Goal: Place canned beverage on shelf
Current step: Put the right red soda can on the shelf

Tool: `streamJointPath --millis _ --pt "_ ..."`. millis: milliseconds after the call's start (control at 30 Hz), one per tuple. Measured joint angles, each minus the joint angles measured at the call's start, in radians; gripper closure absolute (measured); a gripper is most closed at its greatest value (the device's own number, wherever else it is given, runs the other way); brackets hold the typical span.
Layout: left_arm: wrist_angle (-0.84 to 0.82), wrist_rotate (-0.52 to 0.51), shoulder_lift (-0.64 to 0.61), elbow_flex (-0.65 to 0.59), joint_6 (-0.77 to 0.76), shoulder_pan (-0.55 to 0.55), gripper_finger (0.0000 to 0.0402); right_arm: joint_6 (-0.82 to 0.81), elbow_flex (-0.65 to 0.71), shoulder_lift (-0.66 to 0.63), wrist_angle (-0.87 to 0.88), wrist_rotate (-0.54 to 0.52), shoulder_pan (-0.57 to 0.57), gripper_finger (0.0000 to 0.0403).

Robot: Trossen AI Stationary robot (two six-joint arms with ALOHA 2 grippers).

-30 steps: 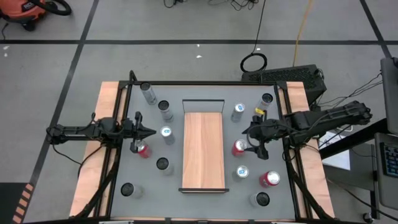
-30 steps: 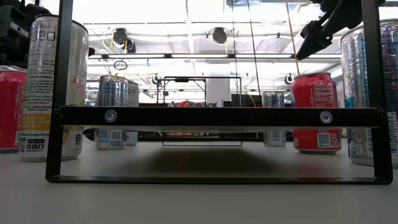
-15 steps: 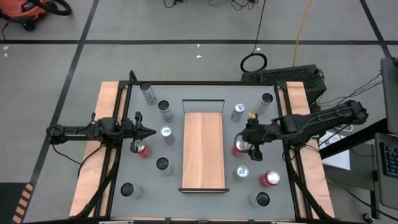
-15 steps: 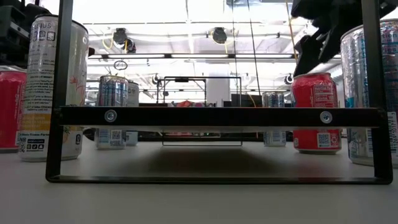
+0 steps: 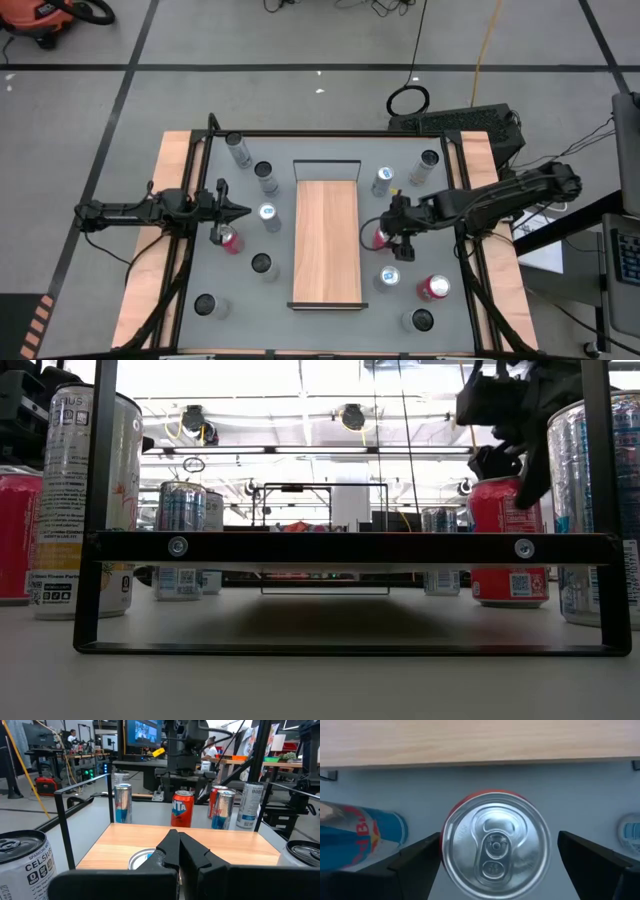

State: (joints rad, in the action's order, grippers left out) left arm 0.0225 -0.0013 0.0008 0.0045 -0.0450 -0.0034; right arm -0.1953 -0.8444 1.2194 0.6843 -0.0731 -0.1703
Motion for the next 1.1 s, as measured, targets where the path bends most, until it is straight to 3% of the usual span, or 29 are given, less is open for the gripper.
streamJointPath --millis 467,867,1100 --pt "0.0 -0.006 0.0 0.0 0.0 0.0 0.0402 -0.025 0.0 0.051 -0.006 0.025 0.0 0.0145" --pt "0.001 -0.032 0.0 0.0 0.0 0.0 0.0402 -0.032 -0.002 -0.033 -0.006 0.024 0.0 0.0144" --pt "0.009 -0.037 0.0 0.0 0.0 0.0 0.0402 -0.02 -0.07 -0.093 0.025 0.022 0.0 0.0144"
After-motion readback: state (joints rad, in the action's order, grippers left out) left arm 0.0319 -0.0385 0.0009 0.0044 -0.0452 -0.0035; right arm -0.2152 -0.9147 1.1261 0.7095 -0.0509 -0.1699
